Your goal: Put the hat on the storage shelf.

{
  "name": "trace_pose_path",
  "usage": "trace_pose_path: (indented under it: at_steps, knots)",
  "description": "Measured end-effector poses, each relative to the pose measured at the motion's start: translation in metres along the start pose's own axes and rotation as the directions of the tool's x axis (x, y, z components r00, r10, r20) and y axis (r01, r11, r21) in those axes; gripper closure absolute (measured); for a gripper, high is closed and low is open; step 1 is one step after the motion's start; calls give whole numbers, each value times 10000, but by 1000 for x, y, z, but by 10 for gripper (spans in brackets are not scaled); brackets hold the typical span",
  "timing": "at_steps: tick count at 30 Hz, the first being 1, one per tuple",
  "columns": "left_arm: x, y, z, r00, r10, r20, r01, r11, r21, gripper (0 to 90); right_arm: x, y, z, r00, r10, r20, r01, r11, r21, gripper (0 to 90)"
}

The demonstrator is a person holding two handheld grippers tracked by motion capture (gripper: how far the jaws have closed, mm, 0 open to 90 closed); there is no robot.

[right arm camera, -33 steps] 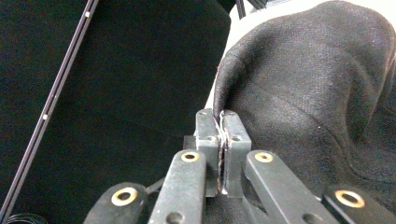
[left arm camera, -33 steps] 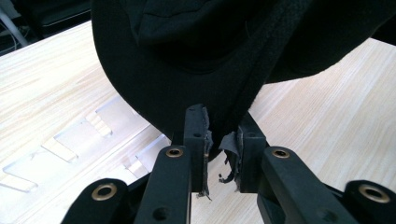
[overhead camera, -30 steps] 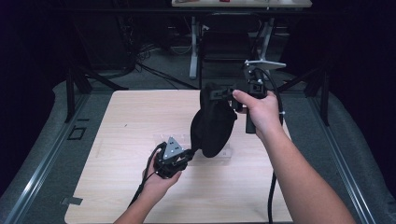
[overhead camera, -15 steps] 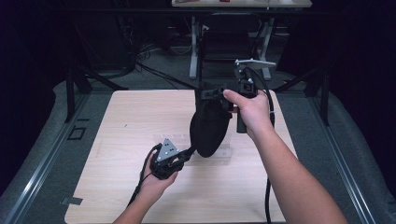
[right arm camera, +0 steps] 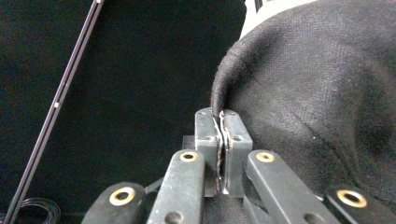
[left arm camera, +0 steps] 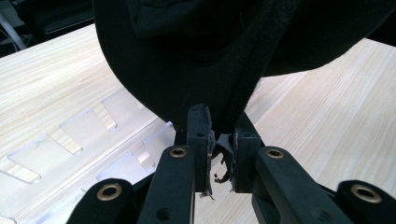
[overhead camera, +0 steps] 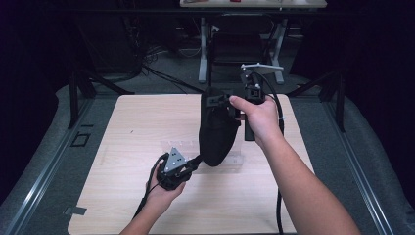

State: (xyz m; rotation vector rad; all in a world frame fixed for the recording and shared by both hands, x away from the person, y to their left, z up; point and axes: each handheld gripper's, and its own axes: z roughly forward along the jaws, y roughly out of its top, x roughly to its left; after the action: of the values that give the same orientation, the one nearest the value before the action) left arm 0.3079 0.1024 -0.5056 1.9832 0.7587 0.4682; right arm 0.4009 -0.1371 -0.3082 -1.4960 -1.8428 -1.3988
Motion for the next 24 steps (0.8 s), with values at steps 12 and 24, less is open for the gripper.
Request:
trace_pose_path:
  at_steps: [12, 24]
  knots:
    - [-2, -4, 0, 9998, -18, -193, 19, 10000, 42, 826, 4, -1, 1, 9991, -14, -423, 14, 10000, -18, 829]
    - [-1, -10, -1, 9990, 201, -395, -195, 9997, 162, 842, 0, -1, -10, 9997, -9, -262, 6, 9999, -116, 840]
